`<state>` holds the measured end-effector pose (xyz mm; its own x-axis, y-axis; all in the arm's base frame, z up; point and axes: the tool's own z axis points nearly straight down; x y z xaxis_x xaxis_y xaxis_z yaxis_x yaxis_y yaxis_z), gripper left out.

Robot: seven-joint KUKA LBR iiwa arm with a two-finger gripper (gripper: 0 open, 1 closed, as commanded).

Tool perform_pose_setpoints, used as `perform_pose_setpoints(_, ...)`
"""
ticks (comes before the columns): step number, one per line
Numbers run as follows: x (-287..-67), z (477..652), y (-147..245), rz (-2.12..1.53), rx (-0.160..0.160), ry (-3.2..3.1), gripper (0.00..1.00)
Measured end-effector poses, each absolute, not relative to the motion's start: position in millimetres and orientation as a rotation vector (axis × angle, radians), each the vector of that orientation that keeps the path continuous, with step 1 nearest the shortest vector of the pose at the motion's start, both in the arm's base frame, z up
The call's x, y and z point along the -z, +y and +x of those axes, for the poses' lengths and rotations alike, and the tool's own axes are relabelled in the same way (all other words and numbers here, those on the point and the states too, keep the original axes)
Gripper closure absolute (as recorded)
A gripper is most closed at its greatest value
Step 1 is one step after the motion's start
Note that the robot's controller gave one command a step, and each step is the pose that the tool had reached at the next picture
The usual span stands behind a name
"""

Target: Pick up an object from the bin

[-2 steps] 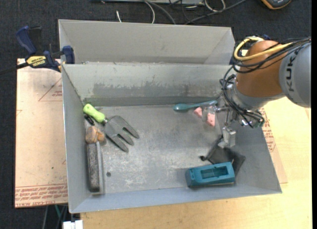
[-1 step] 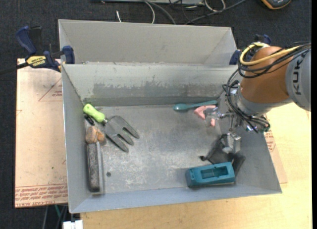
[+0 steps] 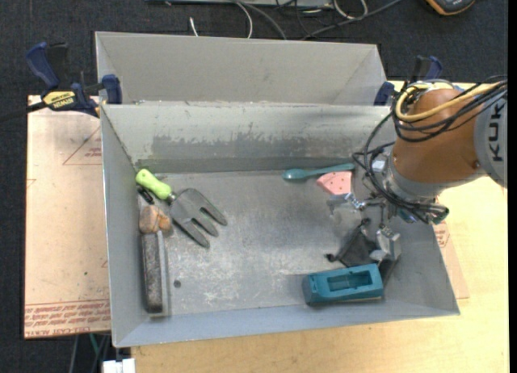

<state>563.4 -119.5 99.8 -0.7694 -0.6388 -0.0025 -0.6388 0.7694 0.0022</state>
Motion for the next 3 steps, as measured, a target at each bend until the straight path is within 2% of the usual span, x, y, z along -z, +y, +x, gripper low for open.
perform_pose_setpoints(1,-73.8,573.1,-126.3,-1.123,0.003,2.923,0.00)
perform_pose_setpoints(2,-70.5,569.5,-137.8,-1.398,-0.003,2.805,1.00)
perform_pose_setpoints(3,-70.5,569.5,-137.8,-1.398,-0.004,2.805,1.00)
